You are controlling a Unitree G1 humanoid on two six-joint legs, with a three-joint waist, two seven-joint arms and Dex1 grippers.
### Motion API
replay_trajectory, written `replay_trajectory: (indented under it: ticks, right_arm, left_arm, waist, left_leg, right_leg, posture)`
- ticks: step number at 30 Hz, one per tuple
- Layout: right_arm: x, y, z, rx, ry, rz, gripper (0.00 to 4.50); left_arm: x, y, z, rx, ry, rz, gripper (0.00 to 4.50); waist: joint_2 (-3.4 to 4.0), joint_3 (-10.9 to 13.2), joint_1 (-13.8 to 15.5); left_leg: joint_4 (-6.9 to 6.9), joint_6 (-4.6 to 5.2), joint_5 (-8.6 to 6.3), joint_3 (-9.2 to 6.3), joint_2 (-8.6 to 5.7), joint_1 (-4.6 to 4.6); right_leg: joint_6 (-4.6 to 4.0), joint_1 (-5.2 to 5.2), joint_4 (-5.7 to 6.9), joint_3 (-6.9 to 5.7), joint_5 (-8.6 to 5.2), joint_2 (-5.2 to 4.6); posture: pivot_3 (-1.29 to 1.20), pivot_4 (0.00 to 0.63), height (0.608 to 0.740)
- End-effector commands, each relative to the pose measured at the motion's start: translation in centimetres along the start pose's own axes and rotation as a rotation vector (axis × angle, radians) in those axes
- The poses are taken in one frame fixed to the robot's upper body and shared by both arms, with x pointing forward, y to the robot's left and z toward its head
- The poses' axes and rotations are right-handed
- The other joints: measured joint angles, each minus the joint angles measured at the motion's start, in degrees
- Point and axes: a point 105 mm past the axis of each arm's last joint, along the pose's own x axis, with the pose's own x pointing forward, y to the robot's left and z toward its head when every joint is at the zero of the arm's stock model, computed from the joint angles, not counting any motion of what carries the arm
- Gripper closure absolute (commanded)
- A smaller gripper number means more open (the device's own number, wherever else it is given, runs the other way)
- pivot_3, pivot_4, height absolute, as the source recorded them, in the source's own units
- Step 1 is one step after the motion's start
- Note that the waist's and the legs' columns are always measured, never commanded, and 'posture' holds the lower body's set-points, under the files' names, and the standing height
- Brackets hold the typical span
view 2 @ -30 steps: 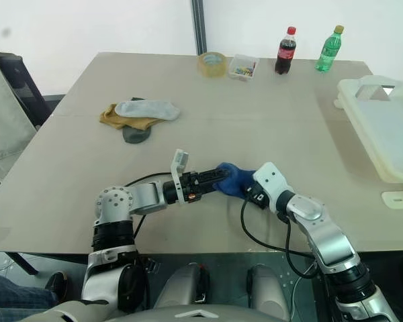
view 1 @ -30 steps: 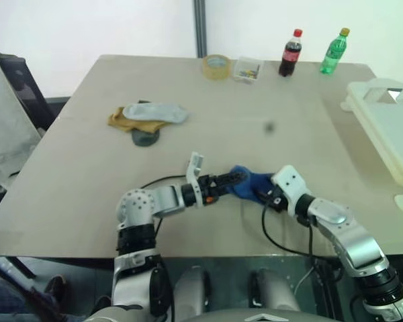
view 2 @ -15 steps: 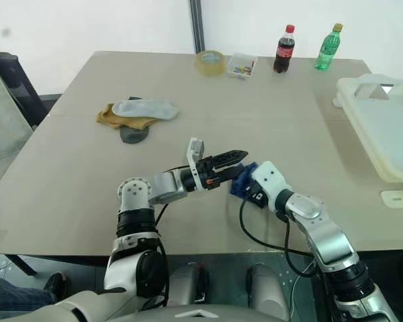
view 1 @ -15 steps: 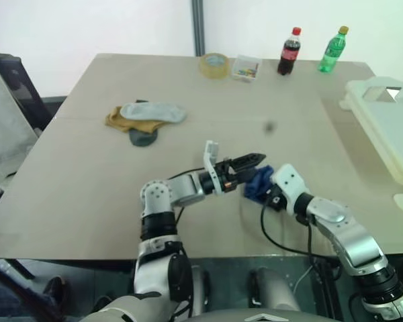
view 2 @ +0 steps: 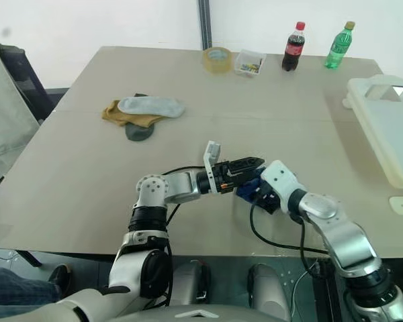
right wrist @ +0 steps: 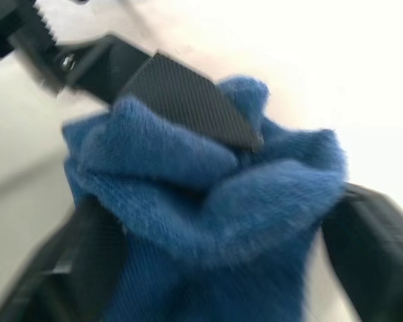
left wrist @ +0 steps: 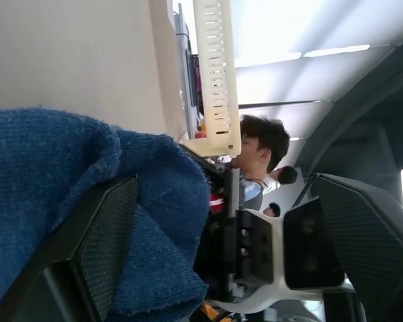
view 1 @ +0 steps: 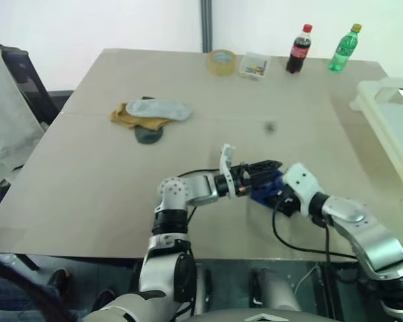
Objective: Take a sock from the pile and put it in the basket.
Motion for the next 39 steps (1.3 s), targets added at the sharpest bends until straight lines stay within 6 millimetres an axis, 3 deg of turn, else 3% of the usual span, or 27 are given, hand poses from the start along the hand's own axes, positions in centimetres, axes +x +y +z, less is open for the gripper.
replay_trajectory:
  ticks: [1,3,6,10,16,27,30,38,39]
  right_arm:
    - [-2.9,-0.9,-0.4,0.023,0.048,-0.017,0.04]
    - [-3.9,-1.1,-0.5,0.101,0.040,-0.024,0.04]
    - [-4.2,-1.2,0.8,0.311,-0.089,-0.042,0.04]
    - [-3.0,-0.8,2.2,0.428,-0.152,-0.056,0.04]
    - [-1.6,-0.9,2.4,0.537,-0.161,-0.106,0.04]
    - [-2.1,-1.1,-2.0,0.574,0.022,-0.160,0.04]
    - [-2.1,-0.6,-2.1,0.635,0.003,-0.113,0.04]
    - [0.8,2.6,-0.8,0.880,-0.084,0.066,0.04]
    - [1.0,2.7,-0.9,0.882,-0.079,0.067,0.28]
  left_arm:
    - [0.6,0.4,-0.2,0.007,0.014,0.009,0.00]
    - [0.6,0.5,-0.1,0.003,0.014,0.009,0.00]
    - [0.7,0.8,-0.4,0.006,0.029,0.012,0.00]
    - [1.2,0.8,-0.7,0.009,0.038,0.003,0.00]
    - [1.3,0.8,-0.8,0.023,0.040,-0.001,0.00]
    - [1.3,0.9,-0.8,0.039,0.035,-0.002,0.00]
    - [1.3,0.9,-0.8,0.040,0.032,-0.003,0.00]
    - [1.4,0.7,-0.6,0.053,0.024,-0.006,0.00]
    - [1.4,0.6,-0.5,0.055,0.024,-0.007,0.00]
  waist:
    - [0.01,0.0,0.2]
    - [-0.01,0.0,0.2]
    - [-0.02,0.0,0.2]
    - [0.07,0.0,-0.2]
    - [0.09,0.0,0.1]
    - [0.11,0.0,-0.1]
    - [0.10,0.0,-0.1]
    - [0.09,0.0,-0.5]
    - [0.09,0.0,-0.5]
  left_leg:
    - [-0.01,0.00,0.00,-0.04,-0.01,-0.06]
    - [-0.02,0.00,0.00,-0.07,-0.02,-0.08]
    - [-0.01,0.00,0.00,-0.17,0.02,-0.11]
    - [0.00,-0.02,0.02,-0.22,0.04,-0.04]
    - [0.03,-0.01,0.01,-0.23,-0.04,-0.14]
    - [0.03,-0.01,0.02,-0.25,-0.03,-0.14]
    - [0.03,-0.01,0.02,-0.24,-0.03,-0.09]
    - [0.03,-0.01,0.02,-0.22,0.03,0.15]
    - [0.03,-0.01,0.02,-0.22,0.04,0.17]
  right_leg:
    - [0.00,-0.02,-0.02,-0.06,0.00,0.00]
    - [0.01,-0.02,-0.03,-0.09,-0.01,-0.01]
    - [0.01,-0.01,-0.05,-0.20,0.00,0.04]
    - [0.01,0.01,0.05,-0.22,0.00,0.07]
    - [0.02,0.02,0.03,-0.23,0.00,0.00]
    - [0.18,0.01,0.06,-0.25,0.09,0.08]
    - [0.18,0.06,0.06,-0.24,0.09,0.07]
    - [0.18,0.20,0.11,-0.22,0.09,0.20]
    - [0.16,0.21,0.12,-0.21,0.08,0.21]
  posture:
    - [0.00,0.150,0.740]
    - [0.00,0.150,0.740]
    - [0.00,0.150,0.740]
    - [0.00,0.150,0.740]
    - [0.00,0.150,0.740]
    - [0.00,0.150,0.740]
    - [0.00,0.150,0.740]
    - [0.00,0.150,0.740]
    - [0.00,0.150,0.740]
